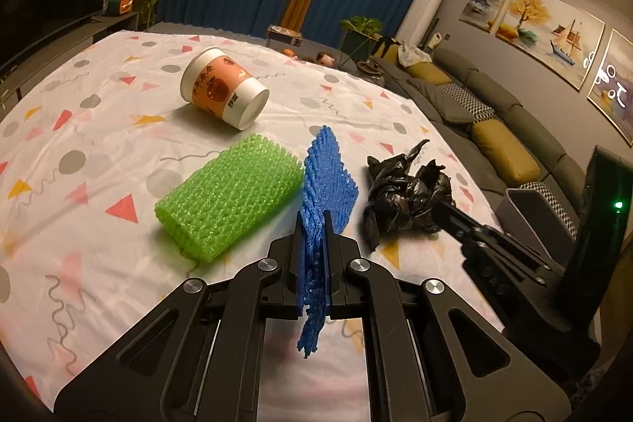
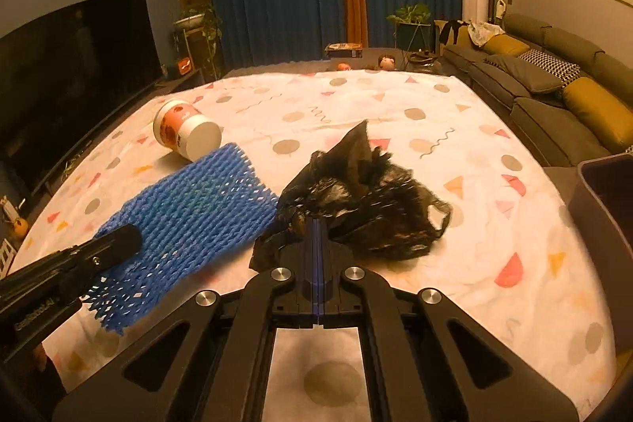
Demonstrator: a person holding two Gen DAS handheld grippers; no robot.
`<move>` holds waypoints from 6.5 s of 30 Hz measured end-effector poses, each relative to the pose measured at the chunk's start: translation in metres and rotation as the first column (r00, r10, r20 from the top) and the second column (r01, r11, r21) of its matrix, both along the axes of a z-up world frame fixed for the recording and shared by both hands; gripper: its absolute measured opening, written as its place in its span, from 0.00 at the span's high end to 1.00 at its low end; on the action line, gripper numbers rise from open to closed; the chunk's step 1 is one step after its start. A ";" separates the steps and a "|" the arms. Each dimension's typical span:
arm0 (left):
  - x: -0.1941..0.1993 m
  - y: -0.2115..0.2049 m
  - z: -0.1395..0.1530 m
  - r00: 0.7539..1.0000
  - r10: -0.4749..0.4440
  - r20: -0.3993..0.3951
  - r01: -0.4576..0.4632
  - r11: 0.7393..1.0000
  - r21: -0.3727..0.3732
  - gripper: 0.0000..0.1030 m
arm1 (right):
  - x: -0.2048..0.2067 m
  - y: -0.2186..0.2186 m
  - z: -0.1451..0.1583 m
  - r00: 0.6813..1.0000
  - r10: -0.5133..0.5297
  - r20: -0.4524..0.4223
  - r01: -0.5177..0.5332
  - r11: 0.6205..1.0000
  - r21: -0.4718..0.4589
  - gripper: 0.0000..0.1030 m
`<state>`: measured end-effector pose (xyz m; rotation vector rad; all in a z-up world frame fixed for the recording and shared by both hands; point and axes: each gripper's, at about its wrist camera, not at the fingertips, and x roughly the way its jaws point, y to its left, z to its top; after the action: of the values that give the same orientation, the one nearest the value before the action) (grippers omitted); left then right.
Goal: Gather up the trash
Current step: 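Close the right tool on the black plastic bag while the left tool holds the blue mesh, then carry the blue mesh in the left tool and black bag in the right tool over the bin, then open the right tool dropping the black bag while the left tool releases the blue mesh into the bin, then move both tools back to the green mesh and paper cup on the table, then lower the left tool onto the green foam mesh and close it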
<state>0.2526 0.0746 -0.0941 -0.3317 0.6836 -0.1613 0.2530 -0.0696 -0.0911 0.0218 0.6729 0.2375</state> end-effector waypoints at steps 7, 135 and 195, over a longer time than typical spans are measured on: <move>0.000 0.010 0.001 0.999 0.034 0.016 -0.034 0.999 -0.024 0.94 | 0.000 0.003 0.002 1.000 -0.013 0.012 0.013 1.000 0.002 0.48; -0.010 -0.261 0.033 0.934 -0.340 0.108 0.332 0.939 0.086 0.07 | -0.140 -0.292 0.042 0.805 -0.546 0.232 0.543 0.836 0.081 0.21; 0.014 0.074 0.011 0.997 0.079 0.007 -0.079 0.987 0.137 0.90 | -0.013 0.029 0.037 0.995 0.008 0.097 -0.009 1.000 0.014 0.19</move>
<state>0.2664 0.1487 -0.0835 -0.2263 0.6750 -0.0384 0.2404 -0.0409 -0.0542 0.0212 0.5743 0.2500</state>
